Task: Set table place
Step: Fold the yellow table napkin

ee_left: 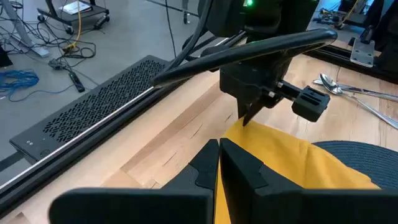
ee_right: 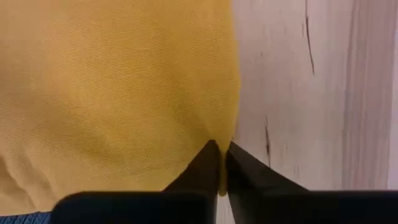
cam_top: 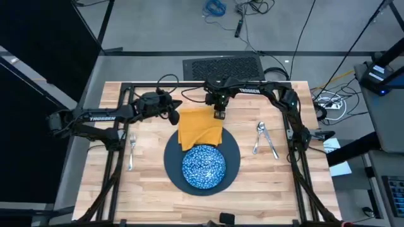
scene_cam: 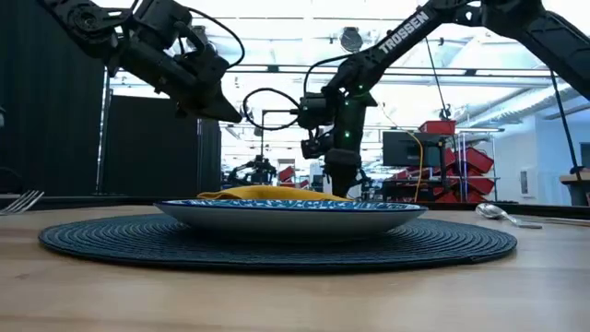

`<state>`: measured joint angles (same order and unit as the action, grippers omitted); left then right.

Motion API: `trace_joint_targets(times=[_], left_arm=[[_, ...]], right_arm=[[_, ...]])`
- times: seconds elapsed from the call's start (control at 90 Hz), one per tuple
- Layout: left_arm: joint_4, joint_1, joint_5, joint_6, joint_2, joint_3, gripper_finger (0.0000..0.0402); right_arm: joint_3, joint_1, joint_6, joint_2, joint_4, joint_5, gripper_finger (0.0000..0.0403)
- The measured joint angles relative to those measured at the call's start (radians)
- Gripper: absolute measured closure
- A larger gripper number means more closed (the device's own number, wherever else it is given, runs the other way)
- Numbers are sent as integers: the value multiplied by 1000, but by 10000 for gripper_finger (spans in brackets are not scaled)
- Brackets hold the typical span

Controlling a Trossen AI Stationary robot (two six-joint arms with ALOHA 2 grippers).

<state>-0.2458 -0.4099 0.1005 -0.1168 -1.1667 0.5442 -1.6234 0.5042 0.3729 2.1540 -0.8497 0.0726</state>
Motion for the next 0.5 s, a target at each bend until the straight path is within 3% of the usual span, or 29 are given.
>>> trace_joint_targets(times=[0.256,0.5], left_arm=[[86,0,-49,31,-32,2,402],[-2,-15,-71,75,-198,16,402]], right_arm=[[-1,-31,-1,-54,-89,-1,401],[-1,-47,-3,-104,-95,5,402]])
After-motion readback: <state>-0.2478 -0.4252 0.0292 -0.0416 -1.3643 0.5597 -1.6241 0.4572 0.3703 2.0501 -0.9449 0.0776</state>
